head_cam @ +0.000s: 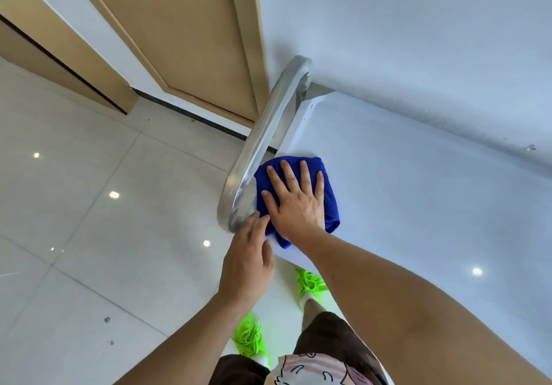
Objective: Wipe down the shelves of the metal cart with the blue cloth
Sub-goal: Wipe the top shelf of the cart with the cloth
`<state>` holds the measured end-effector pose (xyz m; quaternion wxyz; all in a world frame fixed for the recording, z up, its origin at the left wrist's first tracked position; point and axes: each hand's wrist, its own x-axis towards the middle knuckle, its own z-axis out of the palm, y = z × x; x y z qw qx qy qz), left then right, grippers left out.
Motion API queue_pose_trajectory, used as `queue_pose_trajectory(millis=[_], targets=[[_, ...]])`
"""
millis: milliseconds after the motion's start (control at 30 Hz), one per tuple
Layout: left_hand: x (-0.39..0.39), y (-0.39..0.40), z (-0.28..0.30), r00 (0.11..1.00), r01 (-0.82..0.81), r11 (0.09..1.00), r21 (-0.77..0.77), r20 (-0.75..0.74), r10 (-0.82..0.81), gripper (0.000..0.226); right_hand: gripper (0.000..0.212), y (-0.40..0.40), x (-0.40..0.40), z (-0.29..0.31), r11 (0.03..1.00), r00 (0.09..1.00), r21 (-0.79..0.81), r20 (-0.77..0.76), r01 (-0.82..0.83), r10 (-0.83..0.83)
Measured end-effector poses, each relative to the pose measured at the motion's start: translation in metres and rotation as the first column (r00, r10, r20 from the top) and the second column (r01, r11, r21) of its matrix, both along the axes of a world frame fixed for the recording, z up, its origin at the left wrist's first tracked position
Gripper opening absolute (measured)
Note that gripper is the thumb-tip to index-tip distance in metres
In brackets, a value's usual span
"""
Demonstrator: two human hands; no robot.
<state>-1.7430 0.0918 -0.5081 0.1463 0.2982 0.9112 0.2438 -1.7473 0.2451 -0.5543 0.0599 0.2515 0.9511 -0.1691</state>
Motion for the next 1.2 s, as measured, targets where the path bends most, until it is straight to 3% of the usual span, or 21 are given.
queue_pose_trajectory(millis=[300, 533, 633, 833, 967, 1100, 1200], targets=[[0.009, 0.074, -0.009, 0.997, -0.026, 0.999, -0.022, -0.079, 0.024, 0.048, 0.062, 0.089, -0.059, -0.008, 0.997, 0.996, 0.009, -0.042, 0.078, -0.078], [0.013, 0.106, -0.019, 0.989, 0.077, 0.993, -0.090, -0.118, -0.088, 0.048, 0.064, 0.135, -0.093, -0.007, 0.988, 0.986, 0.010, -0.062, 0.156, -0.155], [0.012, 0.109, -0.021, 0.994, 0.100, 0.971, -0.217, -0.022, -0.108, 0.068, 0.064, 0.134, -0.090, -0.006, 0.988, 0.986, 0.015, -0.066, 0.156, -0.155], [0.014, 0.122, -0.019, 0.986, 0.155, 0.894, -0.420, 0.008, -0.167, 0.097, 0.065, 0.139, -0.067, -0.004, 0.982, 0.981, 0.027, -0.054, 0.188, -0.186], [0.029, 0.130, -0.022, 0.989, 0.130, 0.882, -0.454, -0.011, -0.151, 0.112, 0.065, 0.149, -0.033, -0.007, 0.958, 0.959, 0.047, -0.041, 0.284, -0.282], [0.032, 0.132, -0.024, 0.991, 0.113, 0.882, -0.458, -0.007, -0.130, 0.116, 0.065, 0.159, -0.004, -0.008, 0.930, 0.932, 0.057, -0.033, 0.363, -0.362], [0.037, 0.138, -0.016, 0.993, 0.104, 0.886, -0.452, 0.004, -0.115, 0.105, 0.065, 0.164, 0.017, -0.007, 0.915, 0.917, 0.061, -0.028, 0.400, -0.399]])
